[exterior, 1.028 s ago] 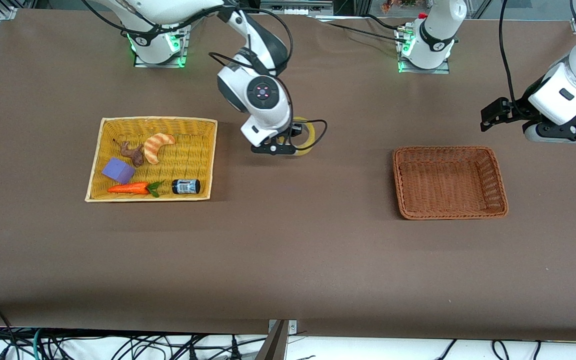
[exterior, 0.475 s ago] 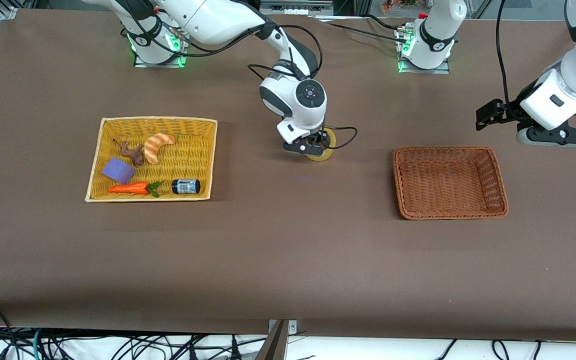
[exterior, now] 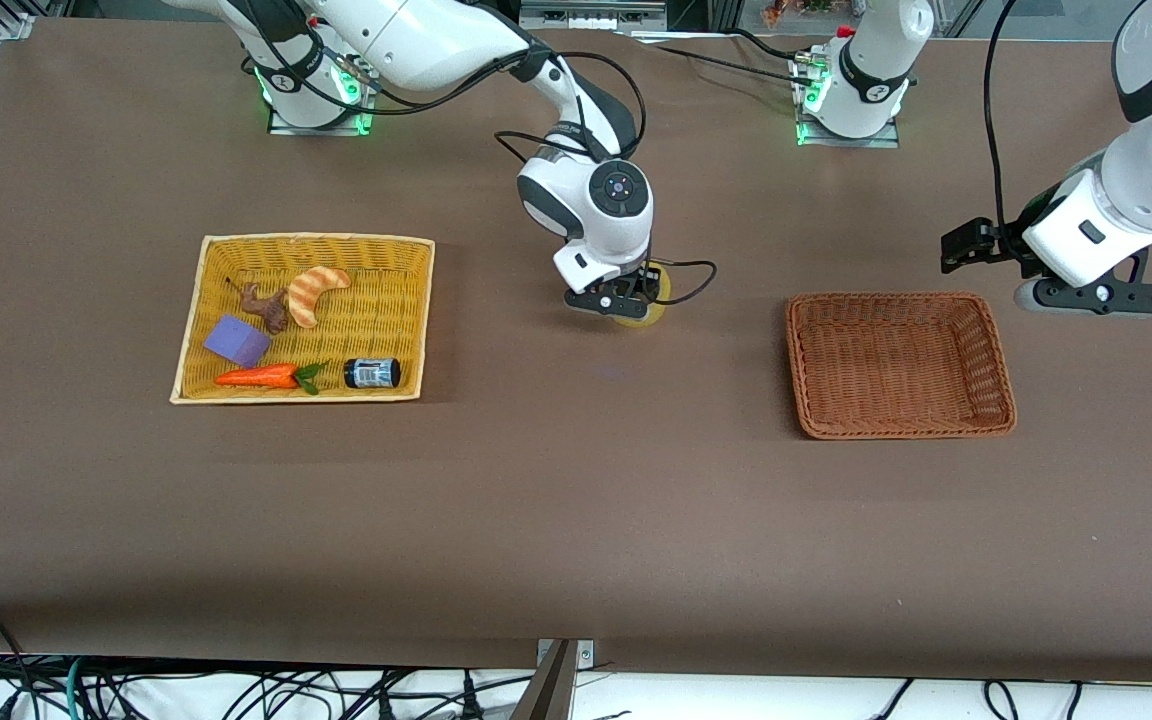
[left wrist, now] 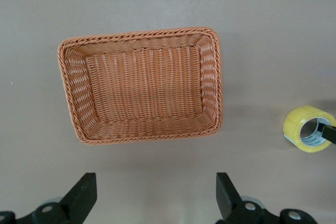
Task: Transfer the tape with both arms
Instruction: 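Set the tape on the table while the left gripper reaches toward it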
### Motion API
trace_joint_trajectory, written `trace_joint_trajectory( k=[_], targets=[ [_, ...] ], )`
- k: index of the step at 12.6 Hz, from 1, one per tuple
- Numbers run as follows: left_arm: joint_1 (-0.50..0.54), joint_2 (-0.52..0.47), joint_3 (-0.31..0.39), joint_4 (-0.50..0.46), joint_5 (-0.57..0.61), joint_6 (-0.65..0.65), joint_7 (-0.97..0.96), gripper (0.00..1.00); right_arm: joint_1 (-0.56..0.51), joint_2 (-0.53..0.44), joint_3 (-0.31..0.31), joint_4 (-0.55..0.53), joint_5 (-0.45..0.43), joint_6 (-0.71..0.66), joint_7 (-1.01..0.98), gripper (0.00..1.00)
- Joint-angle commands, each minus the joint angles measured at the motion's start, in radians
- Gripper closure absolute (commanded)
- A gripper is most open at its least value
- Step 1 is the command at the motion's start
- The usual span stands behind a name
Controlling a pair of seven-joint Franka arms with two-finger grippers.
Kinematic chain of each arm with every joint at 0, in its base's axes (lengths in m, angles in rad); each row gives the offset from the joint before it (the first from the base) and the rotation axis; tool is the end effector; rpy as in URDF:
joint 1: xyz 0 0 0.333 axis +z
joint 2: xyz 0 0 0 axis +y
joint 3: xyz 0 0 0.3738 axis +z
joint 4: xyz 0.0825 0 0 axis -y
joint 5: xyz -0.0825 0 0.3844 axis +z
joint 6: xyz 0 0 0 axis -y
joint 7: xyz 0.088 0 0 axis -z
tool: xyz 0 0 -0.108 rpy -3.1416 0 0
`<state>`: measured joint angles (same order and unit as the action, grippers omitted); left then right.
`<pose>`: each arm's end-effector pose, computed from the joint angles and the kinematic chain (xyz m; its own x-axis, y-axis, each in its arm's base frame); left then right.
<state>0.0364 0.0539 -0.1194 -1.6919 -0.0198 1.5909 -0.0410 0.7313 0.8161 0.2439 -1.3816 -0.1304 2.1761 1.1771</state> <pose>0.5636 -0.0472 0.5961 0.9871 -0.0414 -0.1548 -0.0389 -0.9991 0.0196 0.4774 0.6110 0.2724 0.9779 -0.1994 -0.0633 -0.2015 -0.9790 -0.0291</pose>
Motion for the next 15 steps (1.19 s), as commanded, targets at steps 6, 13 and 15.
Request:
trace_joint_trajectory(
  k=[6, 13, 15],
  targets=[
    [-0.010, 0.015, -0.066, 0.017, -0.032, -0.098, 0.029, 0.00, -0.440, -0.688, -0.005, -0.429, 0.165, -0.277, -0.637, 0.00],
    [-0.012, 0.225, -0.353, -0.105, -0.016, 0.269, -0.079, 0.00, -0.720, -0.887, -0.118, -0.458, 0.201, -0.519, -1.254, 0.00],
    [-0.045, 0.282, -0.353, -0.223, -0.016, 0.485, -0.082, 0.00, -0.721, -0.887, -0.124, -0.426, 0.187, -0.538, -1.255, 0.00]
  ],
)
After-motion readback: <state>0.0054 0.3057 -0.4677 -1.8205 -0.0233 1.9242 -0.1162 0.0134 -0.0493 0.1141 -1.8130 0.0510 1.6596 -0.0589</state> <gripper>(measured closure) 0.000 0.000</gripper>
